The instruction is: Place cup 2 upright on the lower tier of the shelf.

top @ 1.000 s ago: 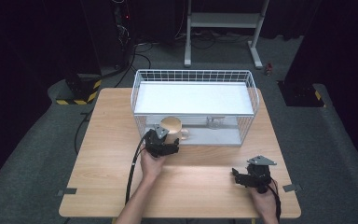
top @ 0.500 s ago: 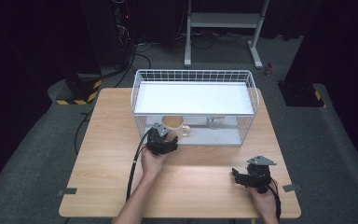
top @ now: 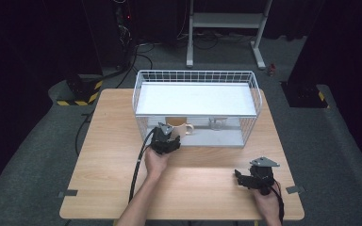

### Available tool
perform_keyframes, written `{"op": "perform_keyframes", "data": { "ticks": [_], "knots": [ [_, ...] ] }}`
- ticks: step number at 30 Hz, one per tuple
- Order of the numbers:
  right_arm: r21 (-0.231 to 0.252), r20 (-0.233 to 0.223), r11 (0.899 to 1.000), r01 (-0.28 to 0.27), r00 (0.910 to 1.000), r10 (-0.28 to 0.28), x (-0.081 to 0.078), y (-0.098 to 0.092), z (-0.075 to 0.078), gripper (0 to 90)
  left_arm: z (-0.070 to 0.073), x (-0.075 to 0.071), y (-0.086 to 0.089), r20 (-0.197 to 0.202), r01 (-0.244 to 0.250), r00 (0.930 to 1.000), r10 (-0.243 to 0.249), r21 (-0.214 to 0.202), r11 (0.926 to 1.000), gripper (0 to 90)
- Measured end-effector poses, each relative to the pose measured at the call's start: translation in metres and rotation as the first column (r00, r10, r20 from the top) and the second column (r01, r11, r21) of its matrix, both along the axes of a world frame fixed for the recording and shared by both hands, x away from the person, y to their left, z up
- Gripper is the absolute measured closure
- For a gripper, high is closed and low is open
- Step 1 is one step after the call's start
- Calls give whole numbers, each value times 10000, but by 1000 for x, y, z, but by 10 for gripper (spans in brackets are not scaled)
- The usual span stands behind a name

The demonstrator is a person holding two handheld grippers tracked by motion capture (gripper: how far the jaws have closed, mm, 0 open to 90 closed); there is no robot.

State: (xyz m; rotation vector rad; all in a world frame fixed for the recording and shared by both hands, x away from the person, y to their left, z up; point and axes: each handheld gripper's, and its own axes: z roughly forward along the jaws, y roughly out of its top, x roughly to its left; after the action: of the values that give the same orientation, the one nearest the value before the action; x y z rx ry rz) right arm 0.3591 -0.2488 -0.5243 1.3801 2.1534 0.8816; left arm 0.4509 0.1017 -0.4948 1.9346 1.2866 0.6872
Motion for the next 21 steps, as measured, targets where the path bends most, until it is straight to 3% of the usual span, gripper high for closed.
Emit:
{"op": "perform_keyframes", "data": {
  "ticks": [3,5,6,9,21],
  "knots": [
    [3,0,10000,1,10000,-1,0,0,0,158,1,4,-1,-108,15,9999,-15,-12,10000,422],
    [2,-2,10000,3,10000,-3,0,0,0,158,2,5,0,-64,-6,10000,4,-207,9998,456],
    [3,-2,10000,2,10000,-2,0,0,0,157,1,6,-1,-91,-29,10000,25,-517,9987,465],
    [2,1,10000,0,10000,0,0,0,0,158,0,7,0,-110,-47,9999,44,-316,9995,493],
    [2,2,10000,-2,10000,2,0,0,0,158,-4,11,1,-201,-121,9997,115,-283,9995,569]
  ]
}}
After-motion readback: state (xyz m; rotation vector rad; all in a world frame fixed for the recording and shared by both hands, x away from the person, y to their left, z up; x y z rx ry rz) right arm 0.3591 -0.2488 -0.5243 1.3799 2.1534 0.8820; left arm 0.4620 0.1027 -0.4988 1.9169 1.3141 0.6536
